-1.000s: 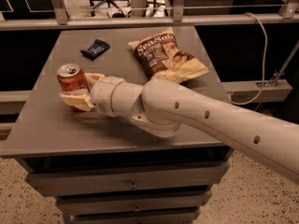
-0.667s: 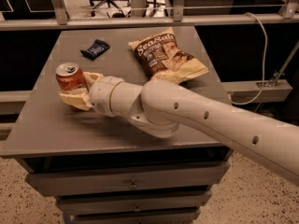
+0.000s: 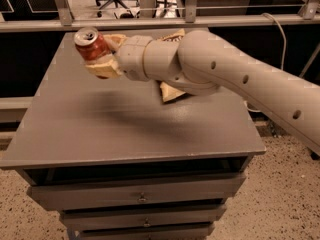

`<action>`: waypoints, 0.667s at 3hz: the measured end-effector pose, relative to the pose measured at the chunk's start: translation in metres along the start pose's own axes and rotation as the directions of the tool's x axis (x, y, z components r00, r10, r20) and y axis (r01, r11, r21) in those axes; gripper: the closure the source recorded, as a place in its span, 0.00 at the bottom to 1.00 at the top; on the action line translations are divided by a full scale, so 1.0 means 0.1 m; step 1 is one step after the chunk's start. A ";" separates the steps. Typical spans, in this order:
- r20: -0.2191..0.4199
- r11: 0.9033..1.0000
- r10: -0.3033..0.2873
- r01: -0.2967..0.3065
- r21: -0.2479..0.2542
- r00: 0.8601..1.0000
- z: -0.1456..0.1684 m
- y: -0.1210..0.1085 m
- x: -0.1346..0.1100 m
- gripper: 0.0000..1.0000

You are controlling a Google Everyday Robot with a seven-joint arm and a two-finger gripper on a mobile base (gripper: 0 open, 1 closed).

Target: Knock coke can over

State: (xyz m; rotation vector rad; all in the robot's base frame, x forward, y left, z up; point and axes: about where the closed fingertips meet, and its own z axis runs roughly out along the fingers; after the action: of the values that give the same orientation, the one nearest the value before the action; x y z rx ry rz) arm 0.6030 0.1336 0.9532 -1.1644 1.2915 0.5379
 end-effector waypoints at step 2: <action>-0.016 0.904 -0.415 0.410 -0.122 0.910 -0.41 -0.71 0.11 1.00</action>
Offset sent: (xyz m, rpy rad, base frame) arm -0.0037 -0.0962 -0.0101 -0.5473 -0.4531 0.6264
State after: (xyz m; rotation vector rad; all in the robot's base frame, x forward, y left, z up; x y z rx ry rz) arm 0.6482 0.0672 0.9741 -1.5062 1.0140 0.2769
